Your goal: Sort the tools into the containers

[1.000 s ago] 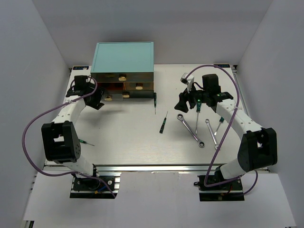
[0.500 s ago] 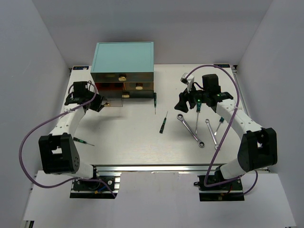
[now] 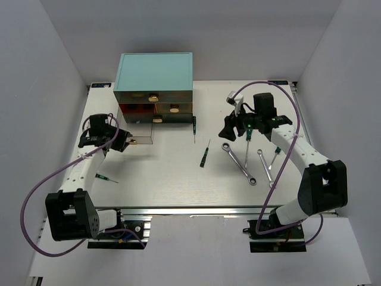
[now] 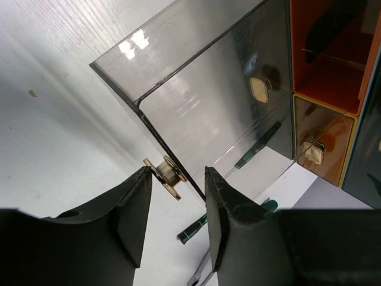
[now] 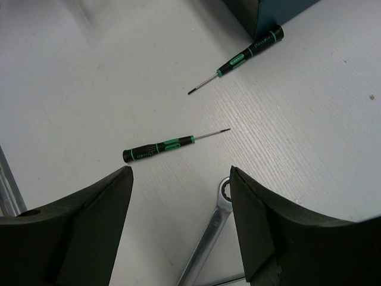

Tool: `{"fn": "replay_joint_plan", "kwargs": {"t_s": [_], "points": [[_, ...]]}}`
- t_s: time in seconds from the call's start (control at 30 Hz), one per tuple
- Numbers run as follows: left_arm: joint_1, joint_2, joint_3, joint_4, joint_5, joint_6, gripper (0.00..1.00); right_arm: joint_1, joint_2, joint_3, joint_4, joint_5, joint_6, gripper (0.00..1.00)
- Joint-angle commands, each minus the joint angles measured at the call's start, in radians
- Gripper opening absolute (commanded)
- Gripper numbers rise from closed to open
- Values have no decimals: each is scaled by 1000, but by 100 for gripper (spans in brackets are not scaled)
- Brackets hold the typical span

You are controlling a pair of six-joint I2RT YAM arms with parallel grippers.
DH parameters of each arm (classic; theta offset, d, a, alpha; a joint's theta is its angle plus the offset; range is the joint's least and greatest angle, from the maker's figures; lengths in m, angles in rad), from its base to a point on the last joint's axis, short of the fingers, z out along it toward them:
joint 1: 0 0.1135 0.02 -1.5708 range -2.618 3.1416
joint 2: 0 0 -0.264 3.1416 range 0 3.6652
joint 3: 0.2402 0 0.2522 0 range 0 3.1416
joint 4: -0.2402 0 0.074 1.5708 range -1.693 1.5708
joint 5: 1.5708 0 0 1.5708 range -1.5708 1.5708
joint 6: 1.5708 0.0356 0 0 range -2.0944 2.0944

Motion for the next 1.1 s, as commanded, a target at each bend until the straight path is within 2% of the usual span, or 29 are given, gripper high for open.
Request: {"fn": "replay_joint_plan", "kwargs": {"t_s": [0.0, 0.17, 0.27, 0.43, 0.57, 0.67, 0.7, 0.73, 0.77, 0.83, 0.87, 0.9, 0.93, 0.97, 1.07], "points": [[-6, -48, -18, -35, 39, 21, 51, -6, 10, 18, 16, -16, 5, 72], [-4, -50, -4, -27, 51, 28, 76, -3, 13, 12, 2, -8, 7, 72], [-4, -65, 4, -29, 45, 32, 80, 3, 16, 8, -12, 0, 10, 73], [-4, -132, 10, -40, 18, 54, 80, 9, 22, 2, -23, 7, 14, 73], [-4, -212, 30, -76, -47, 106, 71, 26, 39, 5, -60, 0, -16, 72], [-6, -293, 41, -92, -119, 179, 47, 46, 49, 0, -98, -26, -67, 72], [-4, -313, 41, -95, -131, 198, 39, 50, 51, -3, -107, -38, -122, 71], [-6, -336, 41, -95, -151, 227, 26, 67, 53, -5, -145, -77, -169, 70], [-4, -377, 34, -106, -162, 235, 21, 75, 56, -8, -174, -110, -238, 65], [-6, -411, 25, -153, -195, 244, 19, 92, 53, -23, -265, -239, -621, 63], [-4, -436, 18, -176, -208, 244, 22, 101, 53, -35, -391, -252, -792, 64], [-6, -445, 11, -204, -220, 236, 28, 112, 57, -41, -435, -249, -1055, 65], [-4, -450, 8, -230, -229, 235, 38, 139, 65, -44, -452, -205, -1129, 66], [-6, -454, -1, -282, -242, 230, 53, 156, 92, -35, -464, -178, -1185, 68], [-4, -453, -15, -359, -248, 219, 65, 202, 196, 30, -513, -99, -1355, 69]]}}
